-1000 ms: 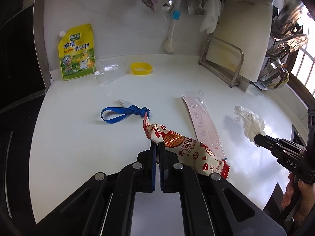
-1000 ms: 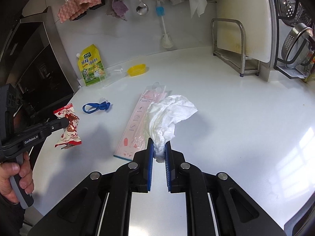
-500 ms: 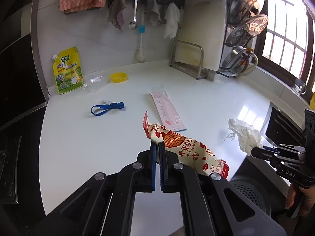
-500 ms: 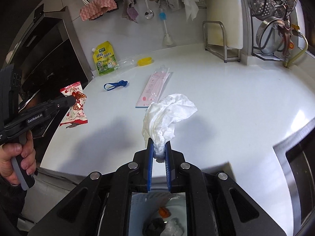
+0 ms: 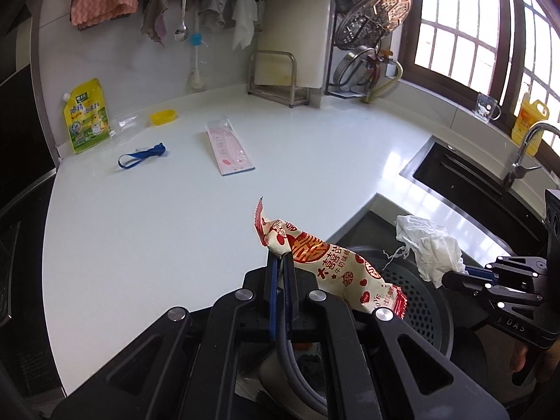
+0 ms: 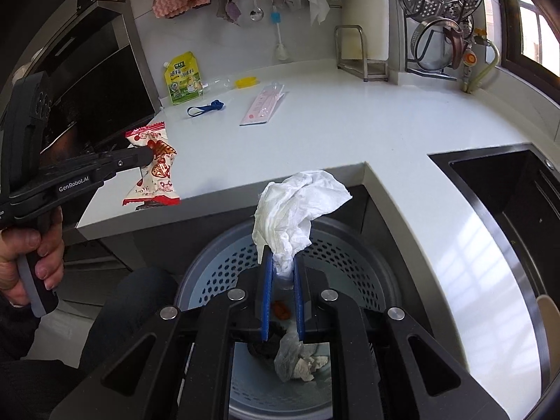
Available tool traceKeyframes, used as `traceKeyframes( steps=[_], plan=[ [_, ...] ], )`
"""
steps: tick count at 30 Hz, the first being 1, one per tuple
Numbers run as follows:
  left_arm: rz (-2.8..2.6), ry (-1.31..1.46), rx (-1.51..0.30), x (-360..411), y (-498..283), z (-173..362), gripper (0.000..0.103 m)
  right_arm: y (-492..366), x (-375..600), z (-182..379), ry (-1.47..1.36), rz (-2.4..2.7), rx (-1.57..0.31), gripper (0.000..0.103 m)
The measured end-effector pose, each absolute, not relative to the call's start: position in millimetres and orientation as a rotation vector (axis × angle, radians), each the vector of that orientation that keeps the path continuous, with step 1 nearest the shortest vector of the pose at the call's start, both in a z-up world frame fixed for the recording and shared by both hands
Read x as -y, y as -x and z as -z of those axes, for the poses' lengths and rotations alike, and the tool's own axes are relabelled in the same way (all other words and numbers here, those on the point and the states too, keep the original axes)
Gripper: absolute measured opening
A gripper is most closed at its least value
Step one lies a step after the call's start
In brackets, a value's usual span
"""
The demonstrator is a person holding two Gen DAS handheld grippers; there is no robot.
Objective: Collect trash
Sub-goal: 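Carry the wrapper and tissue over the grey basket, then open both tools to drop the wrapper and tissue into the basket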
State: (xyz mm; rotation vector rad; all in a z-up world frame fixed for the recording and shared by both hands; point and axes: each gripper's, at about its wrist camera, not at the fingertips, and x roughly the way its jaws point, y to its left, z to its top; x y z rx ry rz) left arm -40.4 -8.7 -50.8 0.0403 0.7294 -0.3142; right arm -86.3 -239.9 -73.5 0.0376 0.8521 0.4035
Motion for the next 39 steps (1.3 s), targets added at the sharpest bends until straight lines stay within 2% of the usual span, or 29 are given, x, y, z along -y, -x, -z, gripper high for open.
traceKeyframes(
  steps=[16, 34, 38, 39],
  plan=[
    [0.384, -0.084, -0.796, 42, 67, 80, 0.004, 132, 246, 108, -0.037, -0.364, -0.932, 0.011],
    [0.393, -0.143, -0.908, 65, 39, 140, 0.005, 117, 235, 147, 0.027, -0.349, -1.047, 0.011],
    [0.405, -0.159, -0.928, 68, 37, 147, 0.007, 112, 234, 149, 0.032, -0.341, -1.049, 0.012],
    [0.407, -0.165, -0.932, 69, 36, 148, 0.010, 111, 234, 149, 0.035, -0.339, -1.049, 0.012]
  ],
)
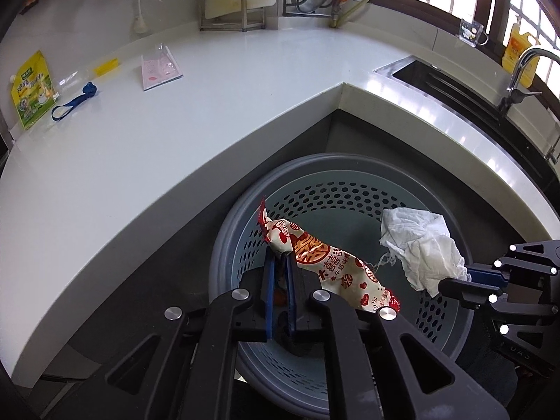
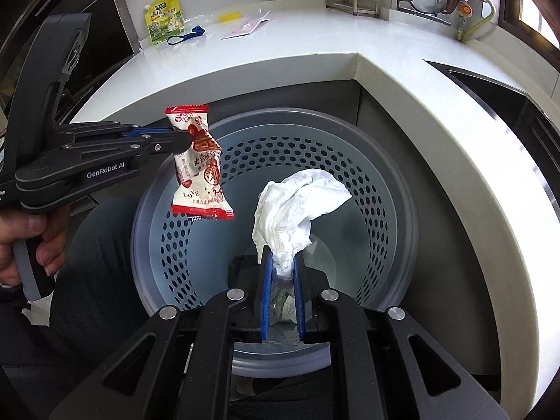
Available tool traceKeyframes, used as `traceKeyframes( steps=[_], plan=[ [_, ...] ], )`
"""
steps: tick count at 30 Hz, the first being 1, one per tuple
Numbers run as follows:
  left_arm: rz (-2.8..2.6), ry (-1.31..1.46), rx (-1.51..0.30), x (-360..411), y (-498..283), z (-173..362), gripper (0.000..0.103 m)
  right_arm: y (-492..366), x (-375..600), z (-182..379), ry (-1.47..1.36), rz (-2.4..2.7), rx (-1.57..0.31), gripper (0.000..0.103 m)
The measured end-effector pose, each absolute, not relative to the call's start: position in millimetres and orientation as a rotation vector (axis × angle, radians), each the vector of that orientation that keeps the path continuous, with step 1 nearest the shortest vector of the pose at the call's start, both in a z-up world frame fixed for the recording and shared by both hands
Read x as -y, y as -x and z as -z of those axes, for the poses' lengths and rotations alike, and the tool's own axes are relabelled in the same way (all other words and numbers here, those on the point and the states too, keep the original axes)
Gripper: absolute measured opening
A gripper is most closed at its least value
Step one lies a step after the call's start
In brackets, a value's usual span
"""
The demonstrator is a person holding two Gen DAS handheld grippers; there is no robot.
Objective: Collect trash
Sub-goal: 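Open both tools to drop the wrapper and tissue into the basket, then move both tools back over the counter toward the blue lanyard and pink package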
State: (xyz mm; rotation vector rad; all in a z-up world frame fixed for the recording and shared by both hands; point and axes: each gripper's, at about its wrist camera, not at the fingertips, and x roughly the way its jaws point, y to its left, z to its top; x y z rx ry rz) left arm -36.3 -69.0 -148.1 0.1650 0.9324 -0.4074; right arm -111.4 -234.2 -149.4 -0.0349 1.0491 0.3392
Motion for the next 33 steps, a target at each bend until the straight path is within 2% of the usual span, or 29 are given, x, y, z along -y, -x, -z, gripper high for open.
traceKeyframes(
  steps=[1, 2, 4, 7, 8, 9, 11, 27, 29, 31, 33],
  plan=[
    [0.404, -0.175, -0.938, 71, 37, 150, 0.012, 111, 235, 150, 0.033, -0.338, -1.050, 0.015],
    [0.396, -0.185, -0.942, 71, 36, 152, 0.014, 110, 235, 150, 0.032, -0.334, -1.048, 0.023],
    [0.387, -0.202, -0.946, 72, 36, 154, 0.015, 110, 235, 151, 0.043, -0.324, -1.048, 0.031],
    [0.393, -0.204, -0.950, 72, 38, 155, 0.028, 110, 237, 153, 0.039, -0.322, -1.051, 0.036],
    [0.391, -0.204, -0.948, 72, 38, 155, 0.038, 111, 237, 154, 0.042, -0.320, -1.052, 0.039],
    [0.386, -0.202, -0.942, 71, 39, 154, 0.054, 111, 238, 154, 0.040, -0.320, -1.052, 0.039],
    [0.393, -0.188, -0.922, 70, 41, 149, 0.074, 113, 238, 156, 0.036, -0.321, -1.055, 0.040],
    [0.456, -0.139, -0.898, 68, 43, 134, 0.076, 118, 248, 136, -0.005, -0.304, -0.995, 0.041],
    [0.454, -0.126, -0.889, 64, 44, 128, 0.076, 118, 248, 132, -0.013, -0.308, -0.983, 0.045],
    [0.447, -0.105, -0.867, 58, 44, 118, 0.080, 117, 250, 127, -0.028, -0.311, -0.960, 0.053],
    [0.420, -0.080, -0.832, 49, 46, 107, 0.090, 116, 252, 120, -0.039, -0.319, -0.936, 0.055]
  ],
)
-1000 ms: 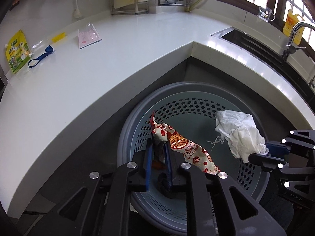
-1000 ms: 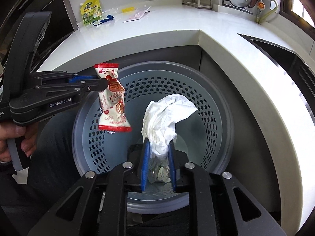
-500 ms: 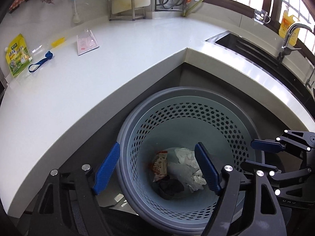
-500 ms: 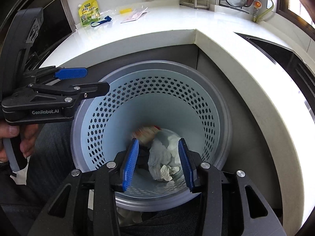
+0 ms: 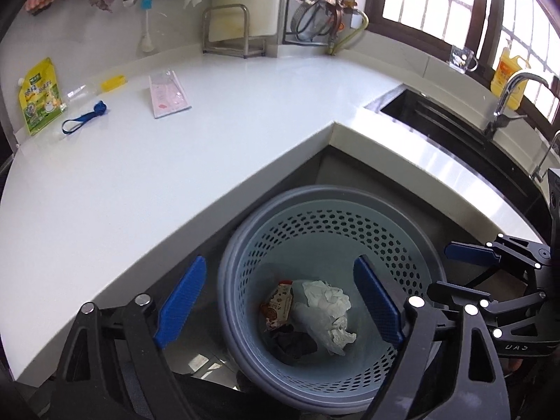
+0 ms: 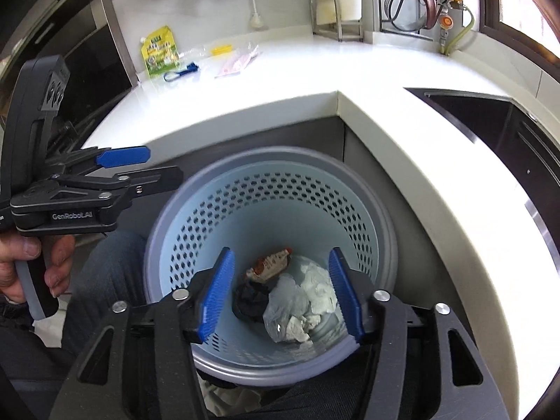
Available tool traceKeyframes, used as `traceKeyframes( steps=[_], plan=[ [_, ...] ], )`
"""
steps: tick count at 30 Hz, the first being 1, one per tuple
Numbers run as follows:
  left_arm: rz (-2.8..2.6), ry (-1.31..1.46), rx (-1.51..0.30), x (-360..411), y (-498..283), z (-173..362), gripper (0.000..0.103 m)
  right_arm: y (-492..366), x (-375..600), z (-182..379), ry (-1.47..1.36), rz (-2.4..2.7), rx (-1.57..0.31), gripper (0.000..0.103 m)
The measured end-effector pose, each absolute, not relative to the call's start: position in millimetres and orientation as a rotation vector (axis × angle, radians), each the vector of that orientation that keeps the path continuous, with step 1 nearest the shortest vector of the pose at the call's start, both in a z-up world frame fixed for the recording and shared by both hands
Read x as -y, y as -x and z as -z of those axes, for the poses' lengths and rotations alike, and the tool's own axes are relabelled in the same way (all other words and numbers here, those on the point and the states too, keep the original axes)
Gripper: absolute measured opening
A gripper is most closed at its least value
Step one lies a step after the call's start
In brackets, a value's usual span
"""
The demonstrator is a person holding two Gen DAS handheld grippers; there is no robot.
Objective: Collect trash
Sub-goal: 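Move both tools back over the counter toward the blue lanyard and pink package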
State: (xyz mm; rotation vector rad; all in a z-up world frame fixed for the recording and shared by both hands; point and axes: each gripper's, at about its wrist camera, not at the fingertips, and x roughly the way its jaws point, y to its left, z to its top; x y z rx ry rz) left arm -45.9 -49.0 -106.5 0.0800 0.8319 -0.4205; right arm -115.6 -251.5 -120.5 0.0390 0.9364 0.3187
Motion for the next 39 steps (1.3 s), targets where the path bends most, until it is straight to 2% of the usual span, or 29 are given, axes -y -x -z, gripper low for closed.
traceKeyframes(
  steps=[8, 25, 39],
  plan=[
    [0.314, -0.042, -0.719, 11, 34, 63, 0.096, 92, 246, 89, -0.079, -0.335, -0.840, 0.077],
    [0.048, -0.033, -0.666, -77, -75, 31, 0.096, -40, 174, 48, -0.076, -0.471, -0.781, 0.082],
    [-0.027, 0.021, -0.759, -129, -169, 61, 0.096, -195, 97, 70, -0.008, -0.478, -0.892, 0.083]
  ],
)
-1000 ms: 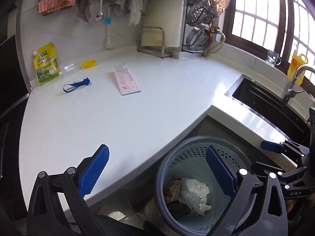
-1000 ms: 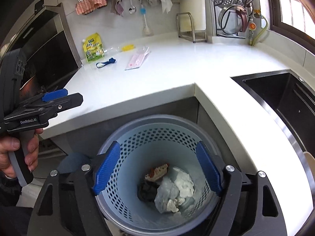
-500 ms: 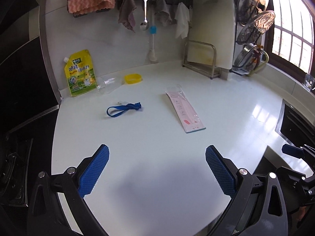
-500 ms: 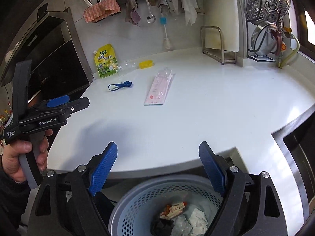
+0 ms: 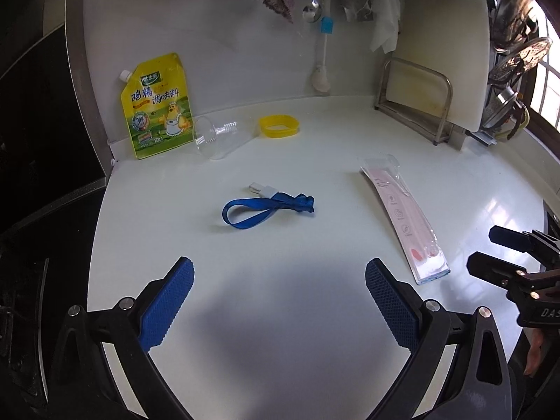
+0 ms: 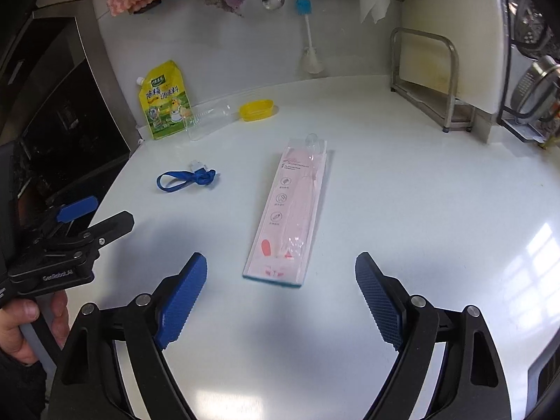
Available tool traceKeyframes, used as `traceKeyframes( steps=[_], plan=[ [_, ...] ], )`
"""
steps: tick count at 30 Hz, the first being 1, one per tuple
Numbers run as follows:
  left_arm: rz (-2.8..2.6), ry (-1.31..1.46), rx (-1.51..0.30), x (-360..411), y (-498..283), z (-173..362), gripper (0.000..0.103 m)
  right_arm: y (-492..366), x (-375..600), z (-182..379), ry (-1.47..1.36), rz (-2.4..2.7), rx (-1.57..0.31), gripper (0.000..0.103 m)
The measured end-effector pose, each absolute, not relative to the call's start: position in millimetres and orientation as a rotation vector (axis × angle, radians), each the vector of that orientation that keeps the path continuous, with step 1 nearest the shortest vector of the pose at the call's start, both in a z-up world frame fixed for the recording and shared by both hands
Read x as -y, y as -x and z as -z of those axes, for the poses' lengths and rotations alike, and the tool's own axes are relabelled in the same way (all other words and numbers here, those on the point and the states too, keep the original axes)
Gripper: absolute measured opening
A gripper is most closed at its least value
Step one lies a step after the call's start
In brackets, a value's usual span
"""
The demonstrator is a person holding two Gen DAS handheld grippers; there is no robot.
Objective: Collect trash
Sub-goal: 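Move both tools back over the counter toward the blue lanyard and pink package, then grasp the blue lanyard with the left tool while the right grasps the pink toothbrush package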
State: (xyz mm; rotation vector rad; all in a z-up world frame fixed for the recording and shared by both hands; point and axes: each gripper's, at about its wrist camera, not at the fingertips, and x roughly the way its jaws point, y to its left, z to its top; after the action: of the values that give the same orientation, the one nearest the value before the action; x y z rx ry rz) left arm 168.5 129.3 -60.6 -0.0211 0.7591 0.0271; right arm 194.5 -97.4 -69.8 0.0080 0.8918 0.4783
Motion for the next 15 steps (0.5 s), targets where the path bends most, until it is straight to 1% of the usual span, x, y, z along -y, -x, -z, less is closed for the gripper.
traceKeyframes(
  steps=[10, 13, 15],
  plan=[
    [-0.027, 0.038, -0.793, -147, -220, 76, 0.096, -274, 55, 112, 0.067, -0.451, -1.025, 0.083],
    [-0.002, 0.042, -0.806, -151, -232, 80, 0.096, -286, 43, 117, 0.145, -0.416, -1.013, 0.083],
    [0.019, 0.031, -0.817, -151, -238, 84, 0.096, -293, 36, 118, 0.168, -0.409, -1.019, 0.080]
  ],
)
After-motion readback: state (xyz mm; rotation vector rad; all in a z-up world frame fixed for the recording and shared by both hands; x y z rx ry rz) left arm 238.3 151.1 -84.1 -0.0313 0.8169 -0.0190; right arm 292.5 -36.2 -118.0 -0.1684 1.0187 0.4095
